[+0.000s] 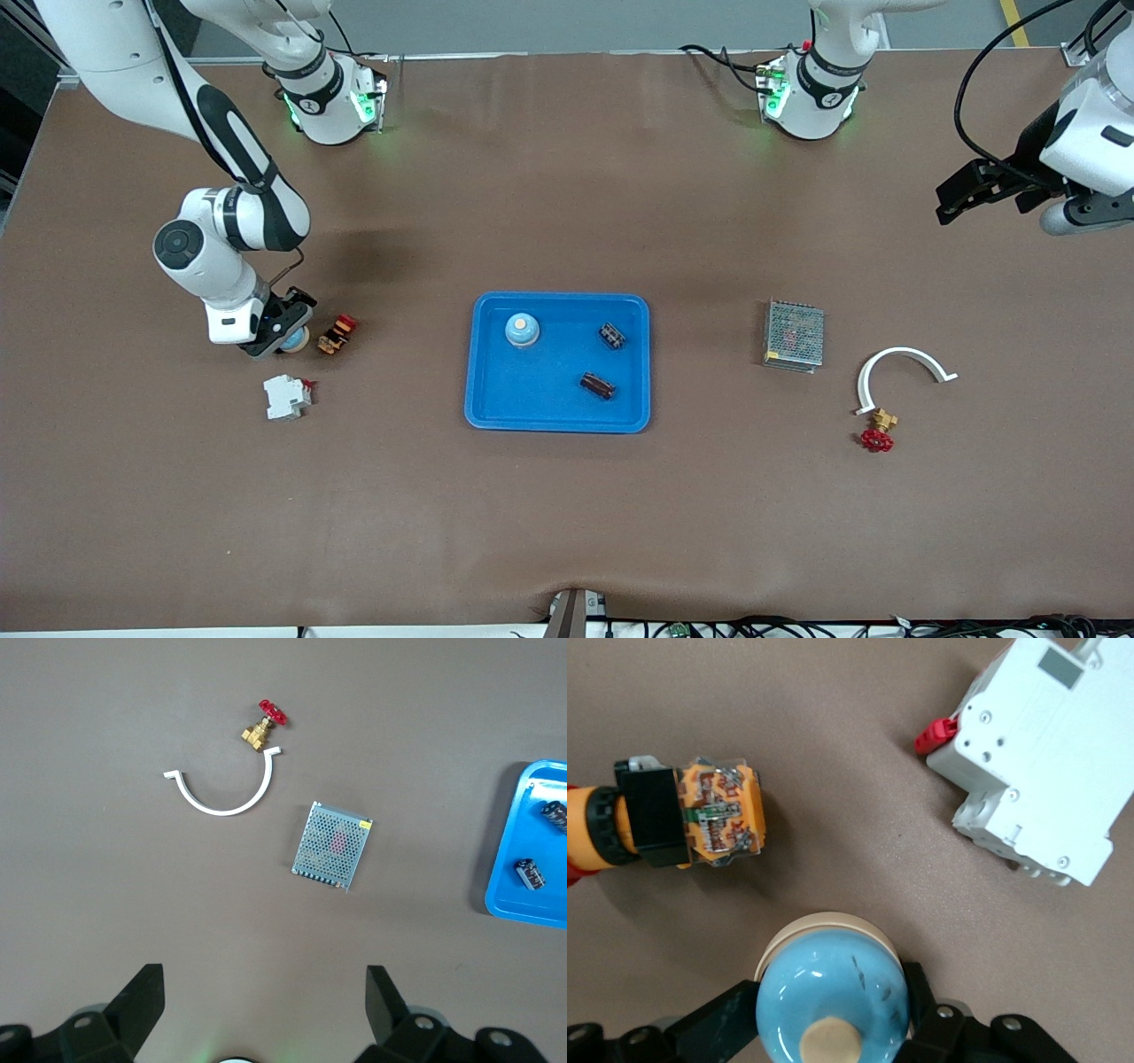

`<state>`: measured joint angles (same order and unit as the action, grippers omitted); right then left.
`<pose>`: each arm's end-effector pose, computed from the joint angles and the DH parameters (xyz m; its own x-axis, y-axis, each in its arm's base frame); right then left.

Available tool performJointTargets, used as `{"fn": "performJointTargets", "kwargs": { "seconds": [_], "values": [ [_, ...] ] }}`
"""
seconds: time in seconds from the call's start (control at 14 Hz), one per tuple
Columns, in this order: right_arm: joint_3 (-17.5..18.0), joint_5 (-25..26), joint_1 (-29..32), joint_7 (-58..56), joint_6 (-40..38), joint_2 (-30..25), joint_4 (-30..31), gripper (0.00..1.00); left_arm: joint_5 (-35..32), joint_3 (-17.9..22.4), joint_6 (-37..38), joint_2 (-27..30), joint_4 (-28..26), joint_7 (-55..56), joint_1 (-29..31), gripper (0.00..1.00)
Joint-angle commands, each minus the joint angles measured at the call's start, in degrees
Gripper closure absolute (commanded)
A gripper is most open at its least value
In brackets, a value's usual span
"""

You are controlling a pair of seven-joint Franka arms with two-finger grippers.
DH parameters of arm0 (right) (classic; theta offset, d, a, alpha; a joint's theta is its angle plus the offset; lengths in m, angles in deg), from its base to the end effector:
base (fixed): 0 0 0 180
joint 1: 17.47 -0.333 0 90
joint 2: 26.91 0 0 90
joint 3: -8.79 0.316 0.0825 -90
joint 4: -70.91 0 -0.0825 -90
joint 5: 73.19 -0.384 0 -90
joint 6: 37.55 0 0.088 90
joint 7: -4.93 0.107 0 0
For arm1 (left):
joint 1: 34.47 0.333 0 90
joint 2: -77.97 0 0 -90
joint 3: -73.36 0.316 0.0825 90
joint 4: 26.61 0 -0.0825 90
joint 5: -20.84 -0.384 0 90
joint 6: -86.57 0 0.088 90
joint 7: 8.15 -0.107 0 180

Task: Place electrolytic capacitor and blue bell in tray
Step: 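Lift the blue bell off the table with the right gripper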

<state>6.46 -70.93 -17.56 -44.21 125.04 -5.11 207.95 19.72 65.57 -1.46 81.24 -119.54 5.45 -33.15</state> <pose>0.5040 -0.0187 0.1665 0.6524 0.7576 0.0202 0.7551 -0.6520 0.0682 0.5295 -0.0601 0.6283 0.9919 0.1252 -0.0217 0.1244 -0.9917 -0.0333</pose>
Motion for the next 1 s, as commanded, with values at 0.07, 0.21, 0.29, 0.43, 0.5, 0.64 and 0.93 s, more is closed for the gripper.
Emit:
{"fn": "performJointTargets", "kwargs": {
  "seconds": [0.07,0.21,0.29,0.43,0.5,0.64,0.93],
  "values": [
    [1.1,0.3,1.2,-0.3,1.2,0.9,0.1,0.5,1.2,0.3,0.6,-2.0,3.6,-1.0,0.0,0.0],
    [1.1,0.3,1.1,-0.2,0.9,0.8,-0.1,0.57,0.9,0.3,0.6,-2.9,3.8,-1.1,0.0,0.0],
    [1.2,0.2,1.1,-0.2,0.6,0.6,-0.1,0.63,0.8,0.3,0.5,-3.2,3.8,-1.2,-0.1,0.0],
    [1.5,0.2,1.1,-0.2,0.5,0.3,-0.2,0.73,0.7,0.3,0.5,-4.4,4.3,-1.1,0.0,0.0],
    [1.5,0.2,1.1,-0.2,0.4,0.2,-0.2,0.73,0.5,0.3,0.5,-4.8,4.4,-1.1,0.0,0.0],
    [1.5,0.2,0.9,-0.1,-0.6,-0.7,-0.4,0.73,0.3,0.3,0.5,-4.7,4.4,-1.0,-0.1,0.0],
    [1.6,0.1,0.6,0.1,-13.9,-4.5,-5.5,0.73,0.4,0.3,0.5,-4.7,4.5,-0.2,-0.2,0.0]
  ]
}}
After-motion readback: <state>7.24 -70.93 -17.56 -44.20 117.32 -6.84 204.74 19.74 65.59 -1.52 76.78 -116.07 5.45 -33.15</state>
